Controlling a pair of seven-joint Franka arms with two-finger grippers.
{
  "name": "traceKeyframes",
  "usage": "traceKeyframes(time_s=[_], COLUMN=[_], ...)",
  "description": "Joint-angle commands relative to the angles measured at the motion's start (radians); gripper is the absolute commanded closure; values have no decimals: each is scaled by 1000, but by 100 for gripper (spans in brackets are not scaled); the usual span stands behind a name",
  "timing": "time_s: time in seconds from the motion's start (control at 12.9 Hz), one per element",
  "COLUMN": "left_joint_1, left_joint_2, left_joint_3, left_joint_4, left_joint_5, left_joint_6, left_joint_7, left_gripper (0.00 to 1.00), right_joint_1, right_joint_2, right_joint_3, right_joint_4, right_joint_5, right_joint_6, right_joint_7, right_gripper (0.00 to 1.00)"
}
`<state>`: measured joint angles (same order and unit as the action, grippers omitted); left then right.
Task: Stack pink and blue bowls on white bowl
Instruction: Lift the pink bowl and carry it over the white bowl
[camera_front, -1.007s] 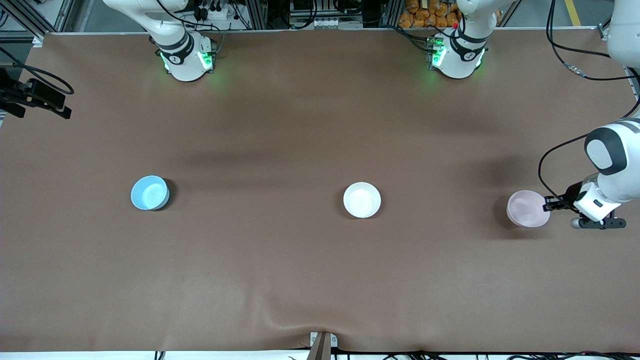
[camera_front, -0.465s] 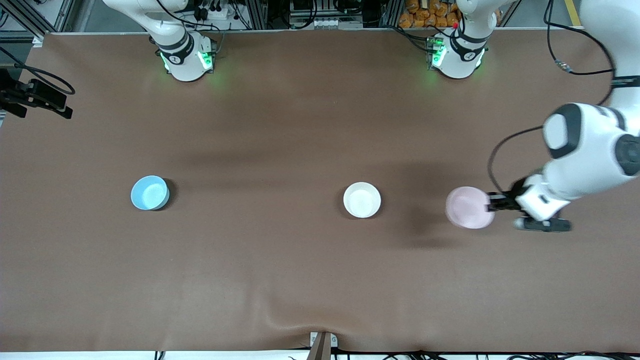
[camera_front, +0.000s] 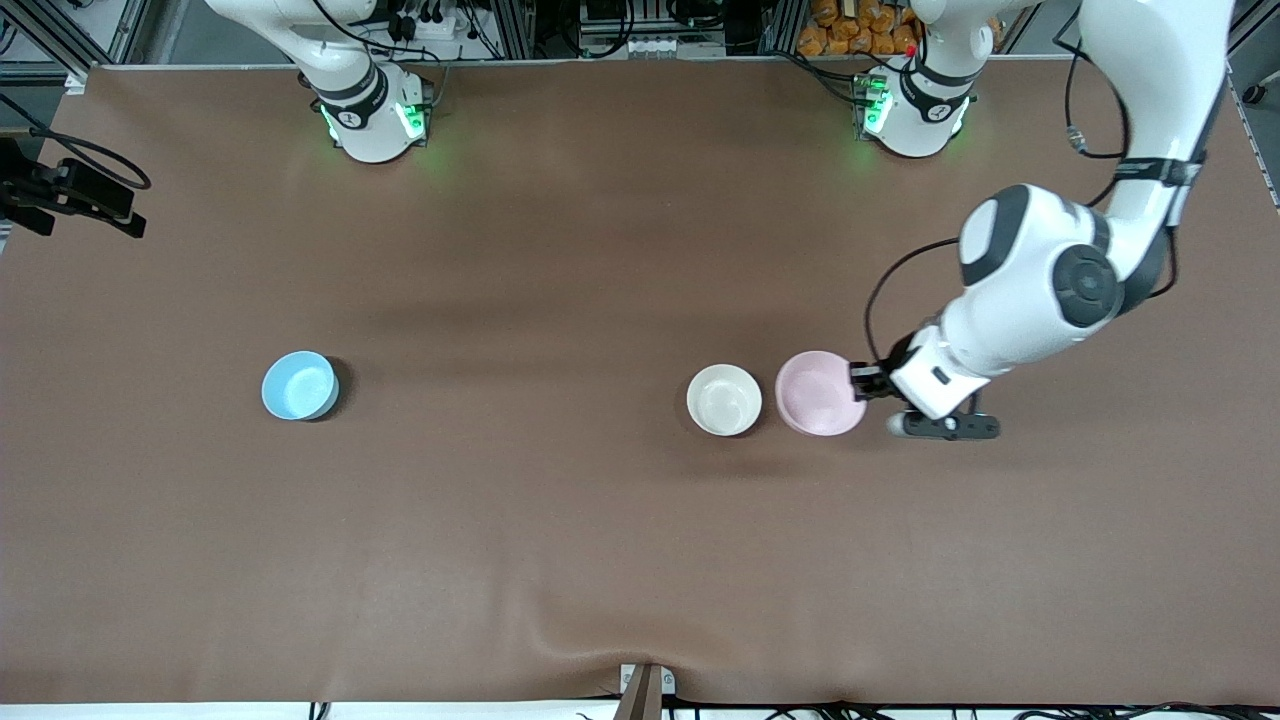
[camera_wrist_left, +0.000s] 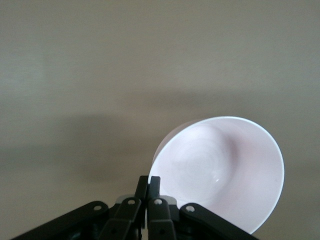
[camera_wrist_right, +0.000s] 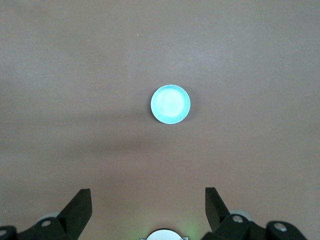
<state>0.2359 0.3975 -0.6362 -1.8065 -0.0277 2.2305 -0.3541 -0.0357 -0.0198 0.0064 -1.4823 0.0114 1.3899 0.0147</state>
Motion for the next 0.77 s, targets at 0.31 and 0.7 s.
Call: traceKeyframes(time_s=[0.31,0.7], left_joint_1=[-220,-228], left_joint_2=[175,207], left_joint_3=[45,58], left_joint_4=[73,41], left_joint_5=[125,146], left_joint_6=[98,92], left_joint_7=[-307,-327], left_gripper=[100,100], right_joint_1=[-18,-18], right_joint_2=[-17,-16], right_joint_3=[15,15], right_joint_4=[-16,-16], right_joint_5=[16,16], right_joint_6=[4,6], right_joint_7=[-2,-1], right_gripper=[0,0])
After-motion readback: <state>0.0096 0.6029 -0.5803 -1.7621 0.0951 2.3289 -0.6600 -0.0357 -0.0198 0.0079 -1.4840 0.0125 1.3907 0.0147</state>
